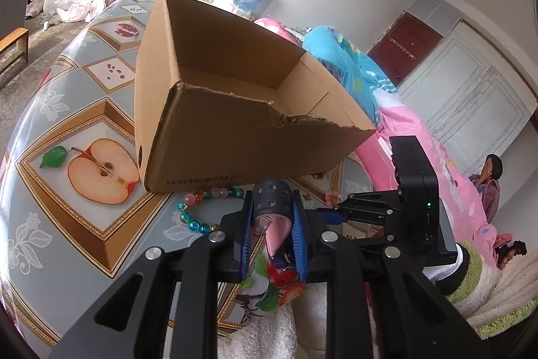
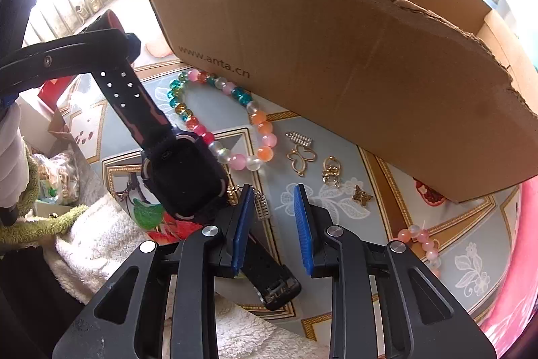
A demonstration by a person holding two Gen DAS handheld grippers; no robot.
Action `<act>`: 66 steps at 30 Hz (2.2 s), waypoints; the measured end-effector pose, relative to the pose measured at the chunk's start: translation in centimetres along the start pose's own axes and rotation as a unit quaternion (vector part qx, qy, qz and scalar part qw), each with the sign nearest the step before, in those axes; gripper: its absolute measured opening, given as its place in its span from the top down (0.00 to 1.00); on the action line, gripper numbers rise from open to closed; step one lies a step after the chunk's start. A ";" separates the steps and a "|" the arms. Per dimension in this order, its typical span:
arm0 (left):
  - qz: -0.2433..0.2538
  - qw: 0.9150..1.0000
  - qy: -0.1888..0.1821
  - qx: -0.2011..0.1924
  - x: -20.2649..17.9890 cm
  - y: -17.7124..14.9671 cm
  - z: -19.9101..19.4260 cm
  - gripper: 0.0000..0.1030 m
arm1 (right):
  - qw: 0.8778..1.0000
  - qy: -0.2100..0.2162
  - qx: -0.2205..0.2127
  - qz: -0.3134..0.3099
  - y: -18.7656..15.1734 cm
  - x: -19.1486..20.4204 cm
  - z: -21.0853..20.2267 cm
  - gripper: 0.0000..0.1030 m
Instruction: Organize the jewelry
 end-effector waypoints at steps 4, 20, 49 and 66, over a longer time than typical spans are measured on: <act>-0.003 1.000 0.001 0.000 0.3 -0.2 -0.1 0.81 | 1.000 -0.014 -0.001 0.026 0.0 -0.4 0.2 0.77; -0.001 1.000 0.004 -0.001 0.0 -0.2 -0.4 0.81 | 0.999 -0.019 -0.034 0.019 -1.8 -0.3 -1.6 0.79; -0.009 1.000 0.009 -0.003 0.2 -0.4 -0.5 0.81 | 0.998 -0.020 -0.035 0.048 -0.6 0.6 1.2 0.83; -0.009 1.000 0.012 -0.003 0.5 -0.5 -0.6 0.81 | 0.996 -0.064 -0.031 0.060 -2.0 -1.1 3.2 0.84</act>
Point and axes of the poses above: each gripper's, at about its wrist camera, not at the fingertips, and z roughly the way its jaws point, x to its left, y to its top, the point moved 2 cm from there along z, roughly the way its jaws point, and after that the axes turned 2 degrees about -x, right-handed, at the moved point
